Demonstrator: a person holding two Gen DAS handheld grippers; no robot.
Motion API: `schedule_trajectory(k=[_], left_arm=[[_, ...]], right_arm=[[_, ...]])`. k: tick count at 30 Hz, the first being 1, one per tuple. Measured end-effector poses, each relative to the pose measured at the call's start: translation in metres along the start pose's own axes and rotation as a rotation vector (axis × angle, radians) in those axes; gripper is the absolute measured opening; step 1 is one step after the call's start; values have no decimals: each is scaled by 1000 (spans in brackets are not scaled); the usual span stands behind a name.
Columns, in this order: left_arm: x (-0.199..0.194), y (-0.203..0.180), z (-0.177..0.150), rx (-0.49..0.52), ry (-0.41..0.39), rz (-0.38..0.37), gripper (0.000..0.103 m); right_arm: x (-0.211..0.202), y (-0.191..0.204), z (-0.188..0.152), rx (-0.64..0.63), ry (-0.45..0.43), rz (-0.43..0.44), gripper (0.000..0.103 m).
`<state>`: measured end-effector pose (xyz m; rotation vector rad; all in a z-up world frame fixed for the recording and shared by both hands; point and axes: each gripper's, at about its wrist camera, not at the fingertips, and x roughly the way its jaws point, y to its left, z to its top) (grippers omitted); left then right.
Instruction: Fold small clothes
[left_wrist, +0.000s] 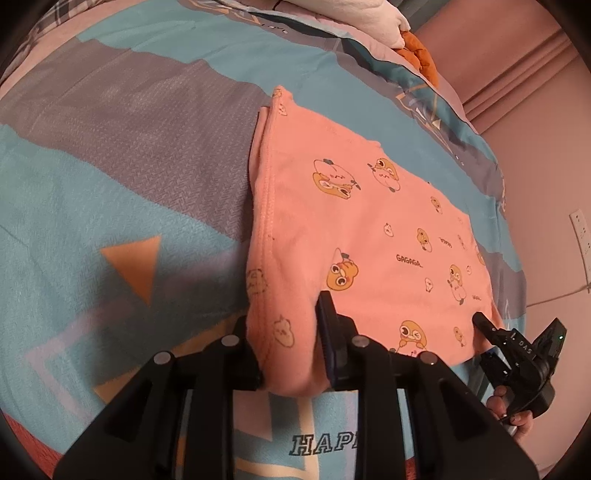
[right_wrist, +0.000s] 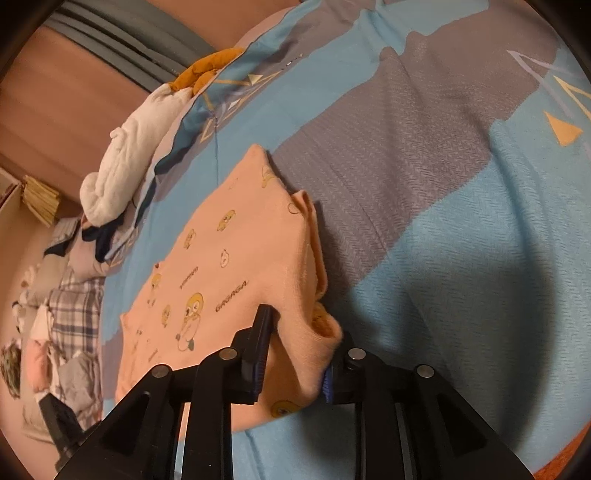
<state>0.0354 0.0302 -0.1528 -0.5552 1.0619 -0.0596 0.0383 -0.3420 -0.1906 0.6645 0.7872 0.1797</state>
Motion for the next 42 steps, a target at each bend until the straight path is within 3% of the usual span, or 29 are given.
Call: schedule_trajectory(k=[11,14,19,25,28,34,39,42], left_arm=[[-9,4,-5,-14,11,5,29],[-14,4,-6,-16,25,22,30],[-38,6,-3,-9,-18,41,28],[-63,20,3,-44,-88,58,33],[-71,29,4,-66,-116,72,33],[-79,48,6,-114,-135,100,33],[-80,59,4,-126,-126,122,33],[-79,62,3,-125,-118,124,33]], right_arm=[[12,15,7,-10,-54,-12,28],[7,26,10,-40,-81,-36,21],[-14,76,14,-216,-168,-48,18],[-21,156,8,-457,-181,53,18],[-12,192,-10,-610,-143,95,17],[27,232,-59,-820,40,165,17],[67,229,-85,-850,182,117,17],[71,227,-89,-850,194,100,17]])
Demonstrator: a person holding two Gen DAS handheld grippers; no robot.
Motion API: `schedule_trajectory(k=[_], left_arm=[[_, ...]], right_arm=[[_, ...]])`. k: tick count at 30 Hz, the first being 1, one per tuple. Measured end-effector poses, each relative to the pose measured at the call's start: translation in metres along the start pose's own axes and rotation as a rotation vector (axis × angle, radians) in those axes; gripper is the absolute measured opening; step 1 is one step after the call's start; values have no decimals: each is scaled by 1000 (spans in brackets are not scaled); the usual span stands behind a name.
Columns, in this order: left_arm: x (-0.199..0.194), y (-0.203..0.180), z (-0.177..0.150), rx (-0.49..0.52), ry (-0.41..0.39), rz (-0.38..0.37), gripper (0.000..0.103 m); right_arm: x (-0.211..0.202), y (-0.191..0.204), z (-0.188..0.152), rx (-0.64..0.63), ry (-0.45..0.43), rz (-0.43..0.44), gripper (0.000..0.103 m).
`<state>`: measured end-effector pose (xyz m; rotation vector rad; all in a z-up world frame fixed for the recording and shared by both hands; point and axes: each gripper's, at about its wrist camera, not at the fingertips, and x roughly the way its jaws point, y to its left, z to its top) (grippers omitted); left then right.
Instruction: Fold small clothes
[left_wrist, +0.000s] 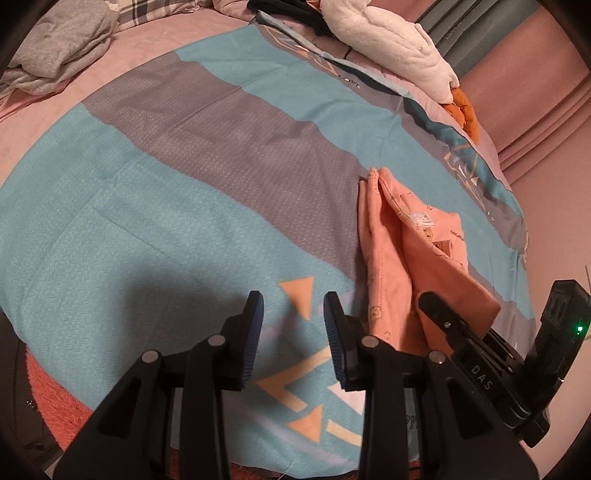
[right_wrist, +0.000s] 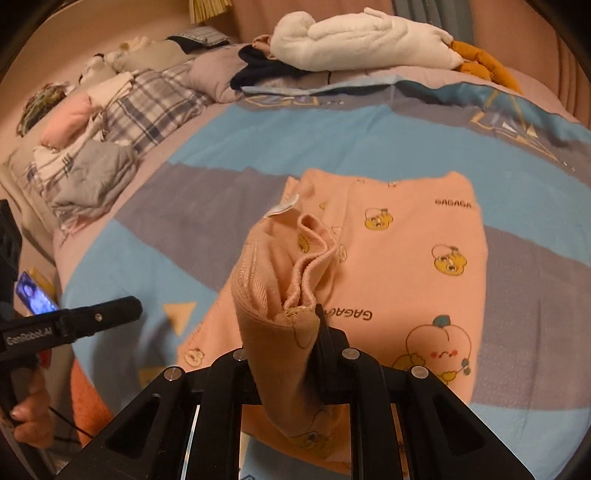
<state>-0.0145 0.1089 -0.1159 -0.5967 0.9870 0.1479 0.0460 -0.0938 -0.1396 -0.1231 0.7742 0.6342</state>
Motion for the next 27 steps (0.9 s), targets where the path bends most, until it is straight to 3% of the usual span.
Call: schedule_trajectory(k=[7,10,17,21,27], left_arm=[[1,1,-1,-1,11,-13,33],[-1,2,1,2,8,-14,33],[-2,4,3,-3,11,-11,36],[-8,-2,4,21,5,-18,41],[-23,-24,14,80,-42,-60,48]], right_arm=[[-7,11,7,-8,-4,-20,17],[-7,15,6,-4,11,16,17],[16,18,-3,11,71,-5,17],[7,16,-4,20,67,22,24],[-25,1,-12,76,80,131,48]])
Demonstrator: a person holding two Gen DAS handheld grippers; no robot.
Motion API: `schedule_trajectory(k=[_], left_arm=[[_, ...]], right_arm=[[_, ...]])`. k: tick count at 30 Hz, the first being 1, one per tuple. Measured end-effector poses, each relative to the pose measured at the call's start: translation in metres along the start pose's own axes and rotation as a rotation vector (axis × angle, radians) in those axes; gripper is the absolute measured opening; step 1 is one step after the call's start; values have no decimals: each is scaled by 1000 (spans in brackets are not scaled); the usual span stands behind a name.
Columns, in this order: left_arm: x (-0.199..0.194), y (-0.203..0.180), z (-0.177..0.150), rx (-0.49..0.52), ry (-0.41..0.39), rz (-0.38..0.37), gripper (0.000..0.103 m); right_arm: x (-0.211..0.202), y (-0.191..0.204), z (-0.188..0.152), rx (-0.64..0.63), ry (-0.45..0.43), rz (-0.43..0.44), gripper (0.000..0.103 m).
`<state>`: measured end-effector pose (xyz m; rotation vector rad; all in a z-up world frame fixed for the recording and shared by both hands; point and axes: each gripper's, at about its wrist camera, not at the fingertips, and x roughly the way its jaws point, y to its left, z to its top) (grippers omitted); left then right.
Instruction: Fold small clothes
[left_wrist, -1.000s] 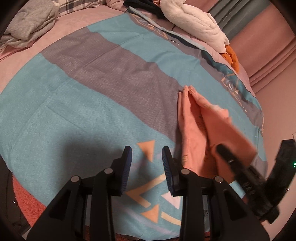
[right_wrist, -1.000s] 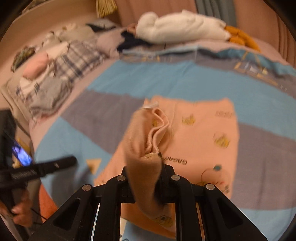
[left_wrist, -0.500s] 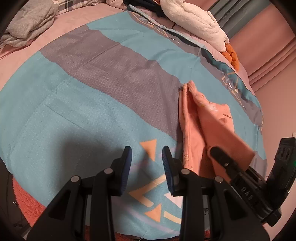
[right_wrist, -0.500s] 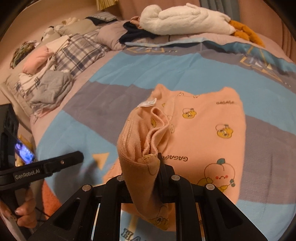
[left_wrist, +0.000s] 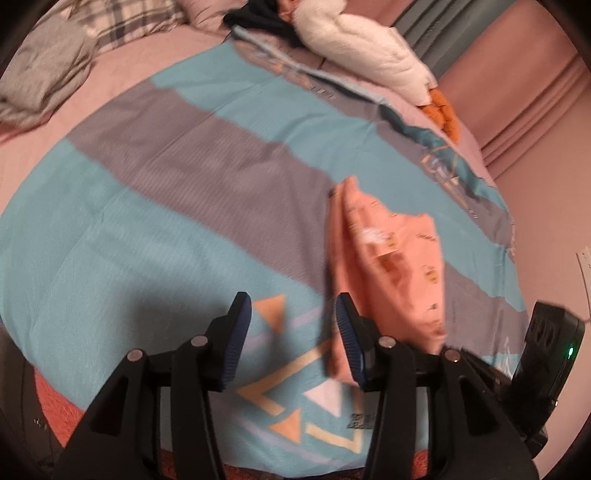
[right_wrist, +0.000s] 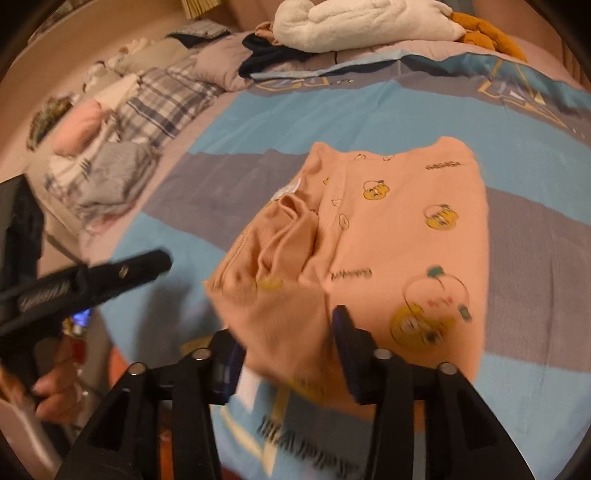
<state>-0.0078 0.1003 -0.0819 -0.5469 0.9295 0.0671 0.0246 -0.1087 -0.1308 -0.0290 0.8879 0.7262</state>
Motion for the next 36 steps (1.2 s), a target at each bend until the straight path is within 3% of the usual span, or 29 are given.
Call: schedule_trajectory(k=[5,11,16,19,26,36], left_arm=[[-4,-30,12,77,-14,-98,50],[17,-69,14,173,53,-228,48],[57,-79,-5,236,179,-195,44],[76,-63,-17,235,203,-65,42],[83,-27,-29,166,244,-82,47],[70,-15,-28,60,278,-140,53]], right_arm=[[-30,-14,-12,24,-38,-26,51],[-46,-37,-18,104,-86,-81,52],[-36,-55,-21,166,-65,-159,52],[-31,-61,-25,189,-36,-162,52],[-21,-59,-31,181,-1,-178,52],[-24,-67,-40,219,17,-201,52]])
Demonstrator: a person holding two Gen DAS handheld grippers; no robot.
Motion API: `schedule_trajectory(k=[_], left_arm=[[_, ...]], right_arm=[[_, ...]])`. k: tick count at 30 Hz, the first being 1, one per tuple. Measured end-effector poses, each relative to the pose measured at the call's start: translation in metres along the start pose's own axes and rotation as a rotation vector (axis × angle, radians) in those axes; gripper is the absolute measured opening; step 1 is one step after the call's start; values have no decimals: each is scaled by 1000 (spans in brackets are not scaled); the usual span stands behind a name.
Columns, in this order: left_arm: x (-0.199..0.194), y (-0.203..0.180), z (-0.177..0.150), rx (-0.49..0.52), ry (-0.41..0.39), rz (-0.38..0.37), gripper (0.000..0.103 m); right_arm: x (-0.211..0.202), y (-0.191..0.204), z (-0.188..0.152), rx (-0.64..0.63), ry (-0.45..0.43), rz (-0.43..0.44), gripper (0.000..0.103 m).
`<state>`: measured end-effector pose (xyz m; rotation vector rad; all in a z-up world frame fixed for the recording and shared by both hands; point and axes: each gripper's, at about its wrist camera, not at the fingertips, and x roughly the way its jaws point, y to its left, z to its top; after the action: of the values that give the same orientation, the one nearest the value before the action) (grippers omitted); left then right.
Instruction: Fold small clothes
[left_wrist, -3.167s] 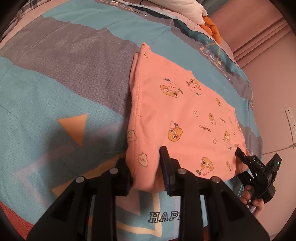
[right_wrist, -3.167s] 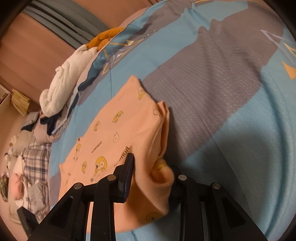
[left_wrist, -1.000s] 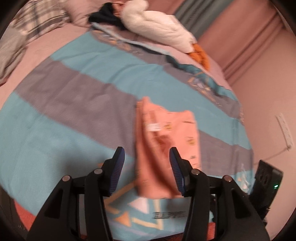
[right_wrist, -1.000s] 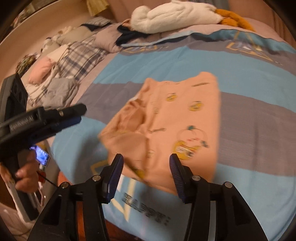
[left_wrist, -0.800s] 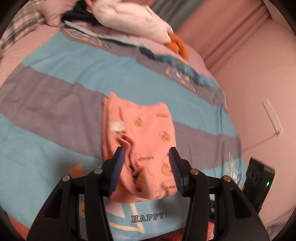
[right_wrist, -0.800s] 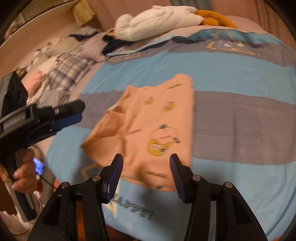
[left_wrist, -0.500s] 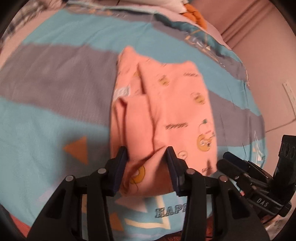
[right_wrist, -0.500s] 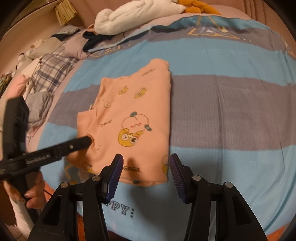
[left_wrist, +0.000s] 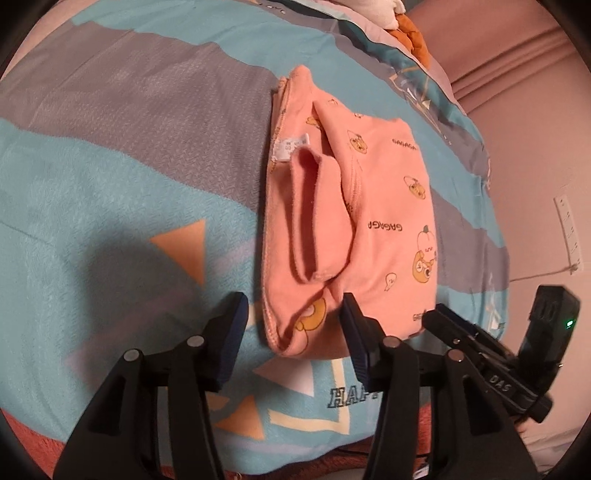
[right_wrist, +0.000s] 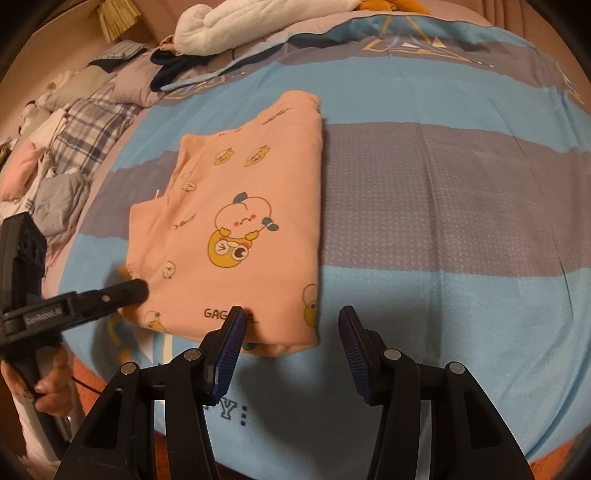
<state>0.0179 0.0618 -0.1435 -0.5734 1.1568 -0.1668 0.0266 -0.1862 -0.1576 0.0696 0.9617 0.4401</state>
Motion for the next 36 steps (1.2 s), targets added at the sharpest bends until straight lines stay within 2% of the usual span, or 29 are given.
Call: schedule_trajectory(k=[2,5,6,7,9,10,14,17,22,27,32,35,36], left_arm=[[-6,0,3,-7,-17,16,58],[-21,-4,8,-3,-82,31,70],[-26,-6,11,3,-111,23,78],[-28,-7,14,8,-128,19,85],[-27,-11,22,10,-152,35,90],[-27,-11,25,7,-161,47,91],[-21,-10,32,4,-155,26,94],[-15,-10,34,38,-133,-9,95],[3,-9,35,50,-79,-25,95],[17,-9,37,65,-26,-63,95],[30,-15,40,98,1,-61,93],[36,-19,41,116,11,-61,87],[37,-21,41,121,13,-59,81]], right_arm=[[-4,-3,1,9,-10,-12,52],[-11,-3,4,2,-43,-33,52],[-14,-4,7,0,-56,-36,58],[-15,-4,8,1,-63,-37,70],[-19,-2,13,-1,-94,-42,78],[-19,-1,15,-4,-102,-42,78],[-16,4,24,-13,-114,-37,79],[-15,8,31,-16,-117,-24,80],[-10,13,40,-30,-124,-1,85],[10,6,52,9,-81,59,85],[25,5,59,31,-38,89,85],[36,6,62,36,-12,114,85],[40,6,63,40,-1,129,85]])
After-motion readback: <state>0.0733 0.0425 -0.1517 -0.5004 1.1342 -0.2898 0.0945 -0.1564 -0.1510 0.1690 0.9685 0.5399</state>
